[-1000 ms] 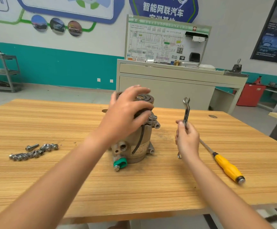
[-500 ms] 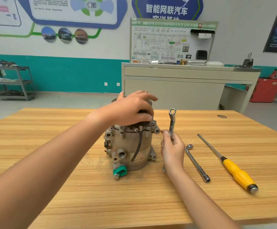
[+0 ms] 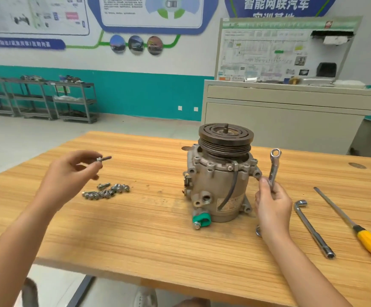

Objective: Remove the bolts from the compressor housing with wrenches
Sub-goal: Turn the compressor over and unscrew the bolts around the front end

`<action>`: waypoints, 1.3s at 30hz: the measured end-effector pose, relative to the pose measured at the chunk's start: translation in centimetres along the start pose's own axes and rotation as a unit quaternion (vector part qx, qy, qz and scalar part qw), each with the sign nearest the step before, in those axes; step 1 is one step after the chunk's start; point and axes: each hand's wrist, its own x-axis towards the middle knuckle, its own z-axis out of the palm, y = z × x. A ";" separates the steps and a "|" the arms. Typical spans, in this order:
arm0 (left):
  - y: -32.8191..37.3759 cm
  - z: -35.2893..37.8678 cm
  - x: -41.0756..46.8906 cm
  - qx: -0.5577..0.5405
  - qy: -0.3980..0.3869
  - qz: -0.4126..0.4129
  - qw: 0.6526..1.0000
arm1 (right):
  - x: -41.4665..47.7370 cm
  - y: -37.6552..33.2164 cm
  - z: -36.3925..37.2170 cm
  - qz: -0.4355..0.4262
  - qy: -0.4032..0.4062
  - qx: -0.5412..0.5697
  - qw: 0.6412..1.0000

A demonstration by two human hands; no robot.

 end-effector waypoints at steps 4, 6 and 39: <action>-6.8 -3.1 -1.7 0.085 0.039 -0.119 0.989 | 0.1 0.2 -0.1 -0.011 -0.008 0.004 1.000; -8.7 -3.3 -1.7 0.113 0.037 -0.140 0.983 | 0.1 0.3 -0.2 -0.015 -0.021 0.010 1.000; 5.1 15.7 -3.1 -0.109 -0.078 0.093 0.987 | 2.1 0.0 -4.8 -0.040 -0.043 -0.519 0.853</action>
